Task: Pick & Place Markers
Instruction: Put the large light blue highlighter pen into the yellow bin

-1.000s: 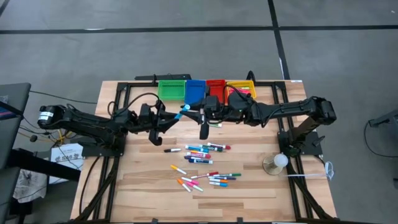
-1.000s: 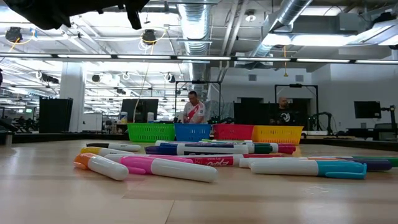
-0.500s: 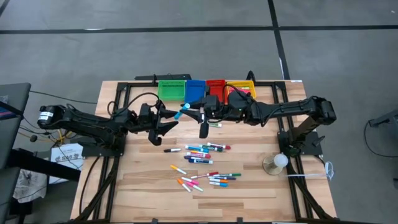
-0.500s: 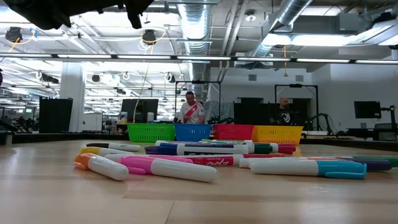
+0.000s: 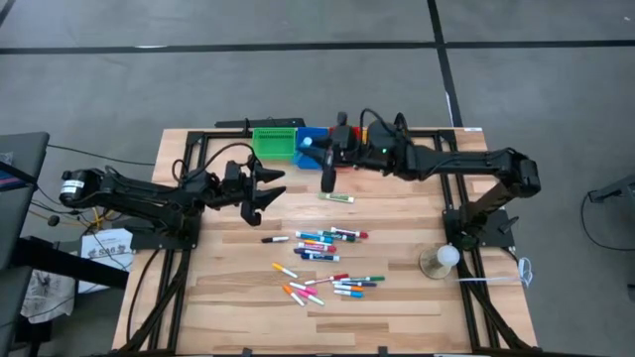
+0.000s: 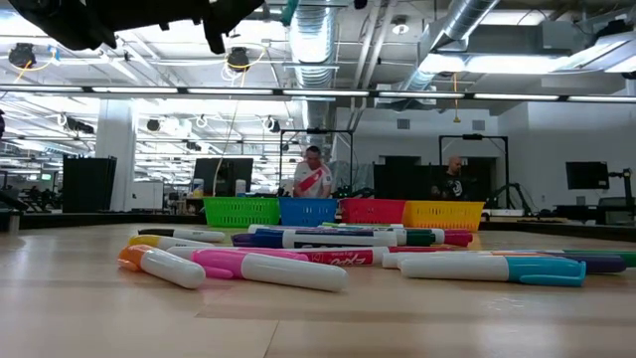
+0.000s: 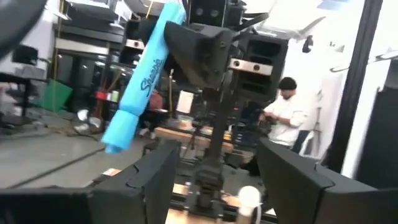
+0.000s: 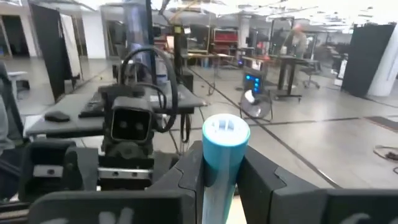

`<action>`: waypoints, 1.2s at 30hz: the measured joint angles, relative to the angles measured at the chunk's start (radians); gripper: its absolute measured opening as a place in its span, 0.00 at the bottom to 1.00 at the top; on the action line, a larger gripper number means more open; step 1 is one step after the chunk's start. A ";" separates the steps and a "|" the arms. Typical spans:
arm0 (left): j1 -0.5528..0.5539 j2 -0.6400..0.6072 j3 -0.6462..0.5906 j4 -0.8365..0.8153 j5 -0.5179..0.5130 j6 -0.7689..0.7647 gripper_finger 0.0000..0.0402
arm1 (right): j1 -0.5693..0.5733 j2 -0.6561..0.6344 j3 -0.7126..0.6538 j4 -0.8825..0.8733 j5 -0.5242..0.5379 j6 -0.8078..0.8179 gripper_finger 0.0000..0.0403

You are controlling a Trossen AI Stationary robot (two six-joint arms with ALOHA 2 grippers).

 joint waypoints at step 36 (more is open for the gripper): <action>0.005 0.003 0.000 -0.054 -0.290 0.018 0.53 | -0.589 0.236 -0.001 -1.052 0.209 -0.239 0.17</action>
